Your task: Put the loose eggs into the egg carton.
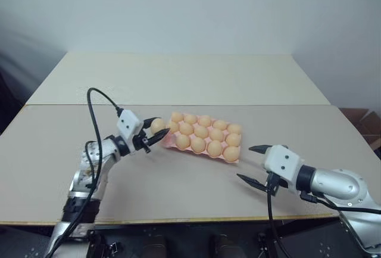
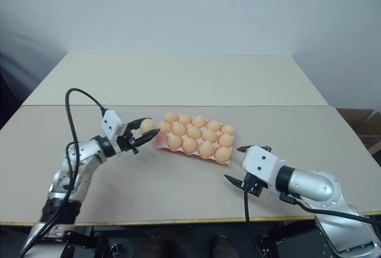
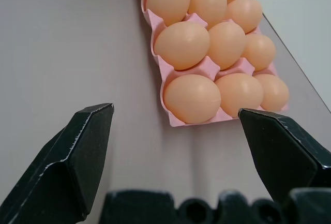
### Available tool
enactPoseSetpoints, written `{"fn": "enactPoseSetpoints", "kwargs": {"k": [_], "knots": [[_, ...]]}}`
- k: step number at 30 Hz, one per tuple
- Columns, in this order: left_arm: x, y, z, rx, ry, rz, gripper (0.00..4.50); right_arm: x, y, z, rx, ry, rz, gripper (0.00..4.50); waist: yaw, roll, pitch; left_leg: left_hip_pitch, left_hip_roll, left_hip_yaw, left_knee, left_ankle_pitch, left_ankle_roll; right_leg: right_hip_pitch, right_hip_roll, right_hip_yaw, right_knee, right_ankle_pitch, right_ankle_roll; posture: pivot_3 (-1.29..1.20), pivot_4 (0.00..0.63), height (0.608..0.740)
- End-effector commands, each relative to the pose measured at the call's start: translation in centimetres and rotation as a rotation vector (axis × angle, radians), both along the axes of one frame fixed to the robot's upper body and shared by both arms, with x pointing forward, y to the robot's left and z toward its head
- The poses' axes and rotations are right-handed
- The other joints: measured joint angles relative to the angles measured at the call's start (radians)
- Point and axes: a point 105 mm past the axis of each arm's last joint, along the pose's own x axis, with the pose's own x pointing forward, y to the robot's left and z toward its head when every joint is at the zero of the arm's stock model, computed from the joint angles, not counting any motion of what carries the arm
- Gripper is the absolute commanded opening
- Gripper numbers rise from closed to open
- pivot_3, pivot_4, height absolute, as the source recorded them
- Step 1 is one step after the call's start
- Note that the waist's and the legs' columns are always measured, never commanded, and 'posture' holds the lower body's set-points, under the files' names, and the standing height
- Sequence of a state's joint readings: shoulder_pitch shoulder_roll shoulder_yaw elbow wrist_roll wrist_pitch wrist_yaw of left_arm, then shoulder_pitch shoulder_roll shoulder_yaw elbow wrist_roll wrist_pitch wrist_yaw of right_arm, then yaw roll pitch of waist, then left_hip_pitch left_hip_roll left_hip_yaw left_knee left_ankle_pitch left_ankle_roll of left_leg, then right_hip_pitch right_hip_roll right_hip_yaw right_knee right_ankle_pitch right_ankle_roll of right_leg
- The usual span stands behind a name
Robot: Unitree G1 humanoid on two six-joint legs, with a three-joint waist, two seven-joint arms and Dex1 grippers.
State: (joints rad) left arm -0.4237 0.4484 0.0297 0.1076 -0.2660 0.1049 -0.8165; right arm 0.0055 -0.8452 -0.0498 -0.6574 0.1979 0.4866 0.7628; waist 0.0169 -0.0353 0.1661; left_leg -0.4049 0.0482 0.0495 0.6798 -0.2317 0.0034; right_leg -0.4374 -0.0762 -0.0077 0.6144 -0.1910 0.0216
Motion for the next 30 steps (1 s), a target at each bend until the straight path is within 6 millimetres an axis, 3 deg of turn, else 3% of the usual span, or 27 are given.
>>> {"fn": "enactPoseSetpoints", "kwargs": {"k": [1, 3, 11, 16, 19, 30], "knots": [[0.7, -0.6, 0.2, 0.025, -0.026, -0.009, 2.06, 0.1, 0.2, 0.9, -0.004, -0.052, 0.010, 4.50, -0.005, 0.000, 0.000, 0.000, 0.000, 0.000, 0.000, 0.000, 0.000, 0.000, 0.000, 0.000, 0.000, 0.001, 0.001, 0.00, 0.150, 0.740], [0.8, -0.7, -0.4, 0.041, 0.005, -0.024, 2.06, 0.1, 0.0, 1.0, 0.000, -0.055, -0.001, 4.50, -0.008, 0.000, 0.000, 0.000, 0.000, 0.000, -0.001, 0.000, 0.001, 0.000, 0.000, 0.000, -0.001, 0.001, 0.001, 0.00, 0.150, 0.740], [1.1, 0.0, -0.5, 0.043, -0.006, -0.001, 4.47, -0.2, -0.3, 0.9, -0.003, -0.055, -0.028, 4.50, -0.005, 0.000, 0.000, 0.000, 0.000, 0.000, 0.000, 0.000, 0.001, 0.000, 0.000, 0.000, 0.000, 0.000, 0.000, 0.00, 0.150, 0.740], [0.1, 0.3, 0.5, -0.013, -0.006, -0.043, 4.47, -0.1, -0.3, 0.8, -0.004, -0.054, -0.024, 4.50, -0.005, 0.000, 0.000, 0.000, 0.000, 0.000, 0.000, 0.000, 0.001, 0.000, 0.000, 0.000, 0.000, 0.000, -0.001, 0.00, 0.150, 0.740], [-1.6, 1.1, 1.0, -0.019, -0.022, -0.061, 4.47, -0.1, -0.4, 0.8, -0.006, -0.051, -0.021, 4.50, -0.013, 0.000, 0.000, 0.000, 0.000, 0.000, 0.000, 0.000, 0.001, -0.001, 0.000, 0.001, 0.000, 0.001, 0.001, 0.00, 0.150, 0.740], [-9.5, 8.6, -1.3, 0.067, 0.188, 0.016, 4.47, -0.5, -1.5, 0.5, -0.053, 0.009, 0.039, 4.50, -0.018, 0.000, 0.000, 0.001, 0.002, 0.001, -0.001, 0.000, 0.000, -0.002, -0.001, 0.000, 0.000, -0.003, -0.005, 0.00, 0.150, 0.740]]}}
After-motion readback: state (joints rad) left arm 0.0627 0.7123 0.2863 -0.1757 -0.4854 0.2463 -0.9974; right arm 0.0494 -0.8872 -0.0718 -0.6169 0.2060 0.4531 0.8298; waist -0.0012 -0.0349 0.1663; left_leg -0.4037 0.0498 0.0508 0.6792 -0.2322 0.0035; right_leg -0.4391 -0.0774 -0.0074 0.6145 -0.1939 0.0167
